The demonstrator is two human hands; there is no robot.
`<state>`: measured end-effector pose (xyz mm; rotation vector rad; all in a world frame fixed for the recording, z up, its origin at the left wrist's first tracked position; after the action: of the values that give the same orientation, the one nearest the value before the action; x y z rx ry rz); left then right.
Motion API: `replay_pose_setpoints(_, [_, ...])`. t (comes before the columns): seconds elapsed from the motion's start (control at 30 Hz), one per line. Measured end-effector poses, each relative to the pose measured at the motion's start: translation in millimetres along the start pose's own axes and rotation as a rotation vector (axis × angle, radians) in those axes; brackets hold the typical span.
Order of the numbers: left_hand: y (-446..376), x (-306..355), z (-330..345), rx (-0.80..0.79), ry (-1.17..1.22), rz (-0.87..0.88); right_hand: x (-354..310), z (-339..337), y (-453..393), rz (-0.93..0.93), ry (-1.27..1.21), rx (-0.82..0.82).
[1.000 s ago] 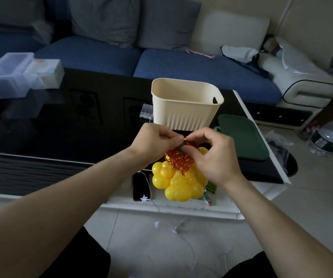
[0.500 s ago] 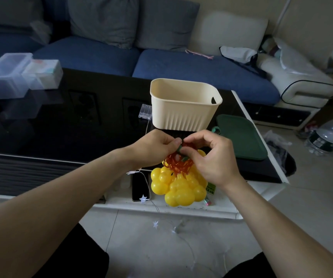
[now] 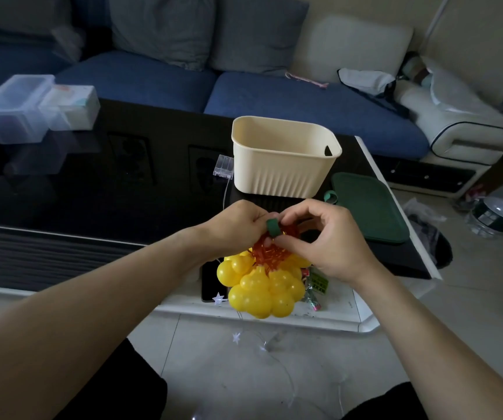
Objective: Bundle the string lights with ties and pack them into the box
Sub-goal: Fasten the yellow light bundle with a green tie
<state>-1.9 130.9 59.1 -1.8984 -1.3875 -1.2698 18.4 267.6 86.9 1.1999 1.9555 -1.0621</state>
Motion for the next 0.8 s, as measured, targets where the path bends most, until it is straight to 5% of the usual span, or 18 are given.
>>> replay_pose_setpoints(0.53, [6.6,2.5,-13.1,0.139,0.232,0.012,16.6,2.6,6.3,0.094,-0.385,0.361])
replay_pose_setpoints(0.8, [9.2,9.5,-5.5,0.037,0.683,-0.075,11.5,7.7,-0.7,0.178,-0.609,0.419])
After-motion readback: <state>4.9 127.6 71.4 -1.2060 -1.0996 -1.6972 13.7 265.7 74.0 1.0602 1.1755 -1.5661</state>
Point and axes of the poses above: each hand's wrist, its own y-axis away from the middle knuckle, its own z-axis out of the palm, x = y × z, the point moved 8 cm from there along -y, towards the middle knuckle, and after that the axes turned 1 degree about z, right-handed, at the moved point
